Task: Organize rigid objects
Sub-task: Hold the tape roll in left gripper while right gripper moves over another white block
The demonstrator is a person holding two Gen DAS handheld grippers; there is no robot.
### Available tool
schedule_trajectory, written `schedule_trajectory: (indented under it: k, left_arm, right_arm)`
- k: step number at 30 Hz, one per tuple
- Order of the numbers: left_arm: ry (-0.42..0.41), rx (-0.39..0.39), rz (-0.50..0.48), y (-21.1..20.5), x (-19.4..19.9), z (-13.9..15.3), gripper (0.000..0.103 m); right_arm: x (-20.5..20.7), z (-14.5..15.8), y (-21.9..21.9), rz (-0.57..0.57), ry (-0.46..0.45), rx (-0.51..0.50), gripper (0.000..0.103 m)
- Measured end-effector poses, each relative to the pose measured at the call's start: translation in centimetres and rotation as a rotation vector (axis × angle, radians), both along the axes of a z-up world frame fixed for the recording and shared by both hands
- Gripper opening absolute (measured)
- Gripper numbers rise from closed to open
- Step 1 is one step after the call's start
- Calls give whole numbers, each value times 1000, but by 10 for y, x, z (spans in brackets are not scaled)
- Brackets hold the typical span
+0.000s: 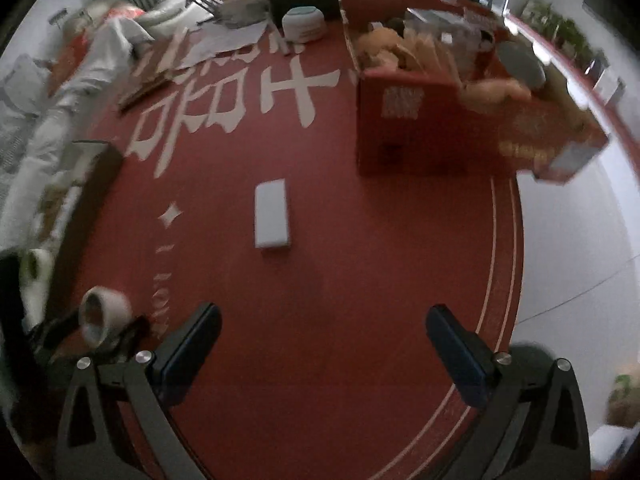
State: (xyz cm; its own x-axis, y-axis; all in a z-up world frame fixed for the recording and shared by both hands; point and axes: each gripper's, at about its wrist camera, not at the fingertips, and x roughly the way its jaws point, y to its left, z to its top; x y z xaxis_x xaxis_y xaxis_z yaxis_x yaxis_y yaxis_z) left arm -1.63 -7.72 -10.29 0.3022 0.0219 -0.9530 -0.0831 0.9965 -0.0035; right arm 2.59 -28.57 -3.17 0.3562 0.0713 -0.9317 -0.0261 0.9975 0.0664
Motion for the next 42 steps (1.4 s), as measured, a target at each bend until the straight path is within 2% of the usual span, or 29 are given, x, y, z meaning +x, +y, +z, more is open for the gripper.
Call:
schedule_trajectory:
  k: [3,9,10,11,12,13,14,16,17,22,24,25,26,27,28,30,34,35,37,38,40,42]
  left_arm:
    - [-7,0,-6,-2,0,-3,103]
    - [-23,1,-5,-3,-7,-5,103]
    - [-25,1,-5,-2,-10,-5,103]
    - [-26,1,-5,0,-23,6,103]
    - [-29,1,-5,-1,-22,5,103]
    - [-32,1,-5,-2,-21,4,103]
    - [-33,1,-4,-2,-19,3,103]
    - [-35,1,-4,-2,-16,2,103]
    - [-35,0,-3,-2,-15,1,103]
    - [-40,1,-4,-2,-11,-1,103]
    - [-49,2,-4,-2,-11,-2,103]
    - [-53,3,-5,-2,-12,-2,103]
    - [-57,4,-5,-2,-13,-1,103]
    - [-60,4,-5,-2,-14,-1,103]
    - [-62,4,-5,-2,-15,-1,103]
    - [-64,4,-5,-2,-15,-1,103]
    - [-66,5,-5,-3,-14,-1,103]
    - [-68,5,-5,-3,-14,-1,103]
    - [-74,6,-6,-4,-16,-1,103]
    - [-77,7,-6,-4,-16,-1,103]
    - [-77,7,-7,-3,-17,-1,103]
    - [-76,7,-6,-4,-16,-1,103]
  right_arm:
    - [28,-5,19,9,7,-32,103]
    - [54,-18,34,38,15,-98,99]
    - [58,-23,36,40,31,-98,89]
    - [59,-28,37,42,56,-96,74]
    - [59,-28,36,29,49,-71,71]
    - [56,-27,35,24,47,-70,63]
    - [53,-25,37,37,44,-70,50]
    - [46,-23,38,67,57,-66,31]
    - [41,-23,36,79,68,-59,27]
    - [-8,-21,19,189,139,21,27]
    - [-18,-21,6,169,146,37,29]
    - [-22,-20,-6,112,149,47,49]
    - [-24,-18,-16,63,135,54,81]
    - [-27,-16,-22,31,111,62,87]
    - [-30,-12,-29,0,82,72,87]
    - [-25,-12,-29,12,85,54,87]
    - [-5,-3,-11,46,-25,-144,87]
    - [1,0,-10,37,-37,-104,87]
    - [14,5,-14,10,-50,155,87]
    - [19,7,-13,0,-61,211,87]
    - [34,10,0,16,-104,198,87]
    - [50,3,20,78,-95,93,87]
